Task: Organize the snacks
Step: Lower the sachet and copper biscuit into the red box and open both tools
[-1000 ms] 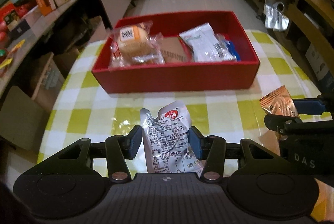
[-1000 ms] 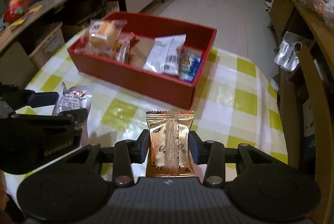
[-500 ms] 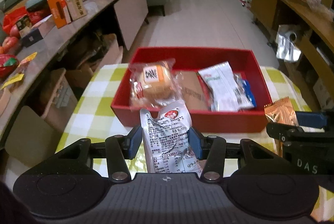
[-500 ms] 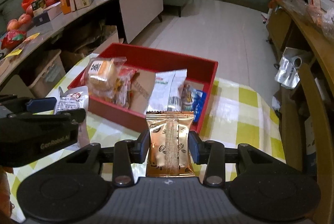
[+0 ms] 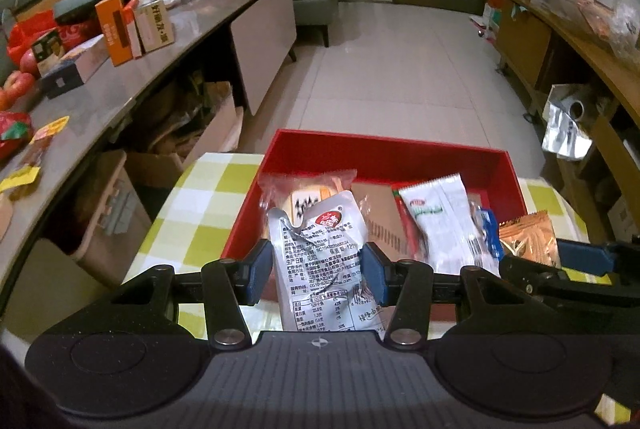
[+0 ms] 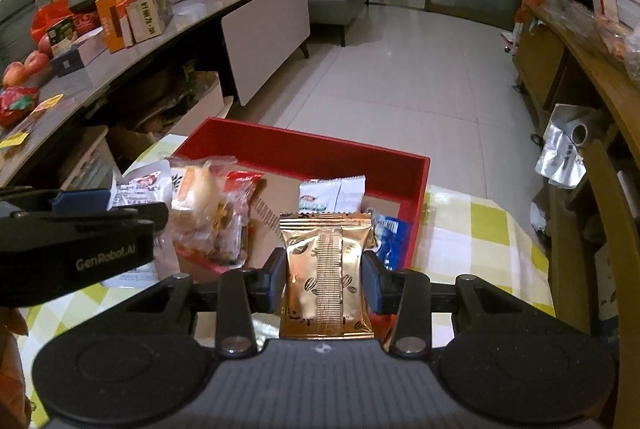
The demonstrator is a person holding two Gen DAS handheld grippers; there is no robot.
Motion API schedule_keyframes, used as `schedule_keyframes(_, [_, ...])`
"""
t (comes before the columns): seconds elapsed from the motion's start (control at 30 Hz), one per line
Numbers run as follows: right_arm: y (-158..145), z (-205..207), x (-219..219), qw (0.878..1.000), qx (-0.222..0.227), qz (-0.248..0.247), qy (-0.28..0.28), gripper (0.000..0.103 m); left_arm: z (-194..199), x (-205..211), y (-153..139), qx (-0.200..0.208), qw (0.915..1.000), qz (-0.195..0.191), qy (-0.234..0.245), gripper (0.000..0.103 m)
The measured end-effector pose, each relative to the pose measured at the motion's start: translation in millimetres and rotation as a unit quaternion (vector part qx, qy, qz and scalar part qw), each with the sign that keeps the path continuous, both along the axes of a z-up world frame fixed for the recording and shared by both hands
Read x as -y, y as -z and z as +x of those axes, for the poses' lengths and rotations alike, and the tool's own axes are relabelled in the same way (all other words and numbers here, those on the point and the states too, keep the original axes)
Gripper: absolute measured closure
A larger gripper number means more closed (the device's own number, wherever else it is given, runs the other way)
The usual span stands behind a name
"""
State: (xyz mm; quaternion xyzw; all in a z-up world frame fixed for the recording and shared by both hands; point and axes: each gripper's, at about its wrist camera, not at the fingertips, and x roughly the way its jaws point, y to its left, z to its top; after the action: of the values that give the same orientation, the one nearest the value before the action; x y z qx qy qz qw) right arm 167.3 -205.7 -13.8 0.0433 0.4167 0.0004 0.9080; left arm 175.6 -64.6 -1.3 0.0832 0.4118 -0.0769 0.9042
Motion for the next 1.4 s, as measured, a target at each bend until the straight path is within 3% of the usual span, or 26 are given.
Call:
schedule_keyframes(0.57, [14.7, 45.9, 8.8, 1.0, 0.003, 0.007, 0.009, 0.053, 41.6, 15.4, 15.8, 0.007, 0.9996, 0.028, -0.007, 0.046])
schedule_keyframes(1.1, [36.7, 69.7, 16.0, 0.999, -0.004, 0.027, 0.017, 0.052, 57.5, 30.4, 32.1, 0.011, 0.9982, 0.058, -0.004, 0.045])
schedule_keyframes(1.3, [37.5, 70.8, 17.2, 0.999, -0.002, 0.026, 0.024, 0.046, 59.0, 32.3, 34.7, 0.009, 0.9979, 0.065, -0.004, 0.042])
schedule_keyframes(1.4, [35.8, 70.5, 18.2, 0.999, 0.0, 0.027, 0.024, 0.041, 59.5, 31.4, 33.4, 0.01, 0.9978, 0.065, -0.006, 0.036])
